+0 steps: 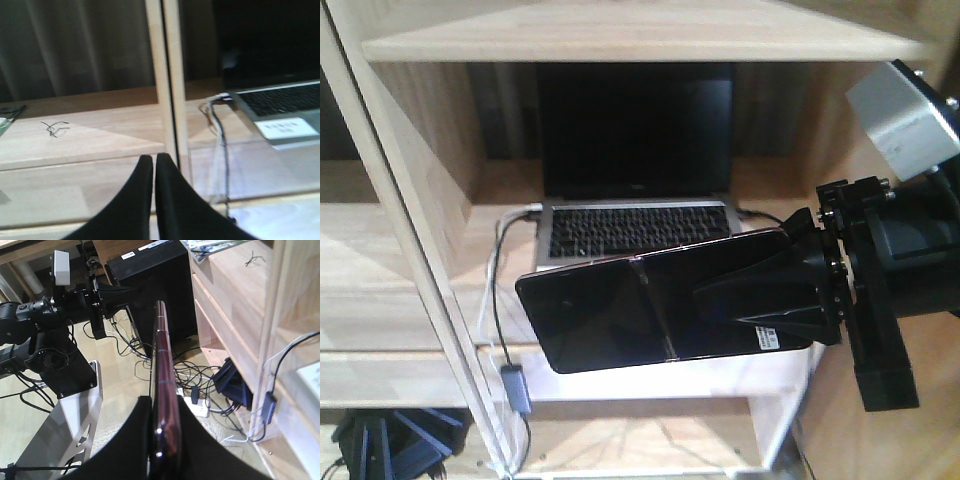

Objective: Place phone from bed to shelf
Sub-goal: 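Drive up to the shelf above the laptop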

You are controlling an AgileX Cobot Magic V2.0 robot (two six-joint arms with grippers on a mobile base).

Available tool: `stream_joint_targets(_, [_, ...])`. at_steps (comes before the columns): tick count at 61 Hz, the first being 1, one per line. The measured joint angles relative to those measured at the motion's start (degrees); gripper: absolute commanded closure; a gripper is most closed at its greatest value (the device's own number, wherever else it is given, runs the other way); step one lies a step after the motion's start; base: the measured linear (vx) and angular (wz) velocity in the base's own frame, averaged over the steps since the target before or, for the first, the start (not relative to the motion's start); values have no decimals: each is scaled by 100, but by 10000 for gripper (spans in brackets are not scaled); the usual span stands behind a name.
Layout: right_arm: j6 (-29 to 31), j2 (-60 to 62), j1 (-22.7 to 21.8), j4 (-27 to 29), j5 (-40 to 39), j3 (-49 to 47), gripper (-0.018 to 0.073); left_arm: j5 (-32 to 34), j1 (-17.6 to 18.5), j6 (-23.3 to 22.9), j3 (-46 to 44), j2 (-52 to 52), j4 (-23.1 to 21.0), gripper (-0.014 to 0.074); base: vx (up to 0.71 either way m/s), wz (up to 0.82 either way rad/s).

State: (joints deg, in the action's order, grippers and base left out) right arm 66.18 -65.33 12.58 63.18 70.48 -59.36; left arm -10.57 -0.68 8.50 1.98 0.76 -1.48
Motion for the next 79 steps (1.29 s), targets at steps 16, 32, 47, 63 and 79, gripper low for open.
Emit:
stream_joint_targets(16, [0,0,0,0,0,0,561,0,0,0,0,0,0,595,22,12])
stream_joint_targets(32, [0,0,0,0,0,0,561,0,0,0,0,0,0,595,16,1])
stream_joint_targets(47, [0,0,0,0,0,0,561,0,0,0,0,0,0,595,12,-2])
stream_joint_targets(63, [0,0,0,0,0,0,561,0,0,0,0,0,0,595,6,-1])
stream_joint_targets(79, [0,0,0,0,5,0,561,0,0,0,0,0,0,595,1,-1])
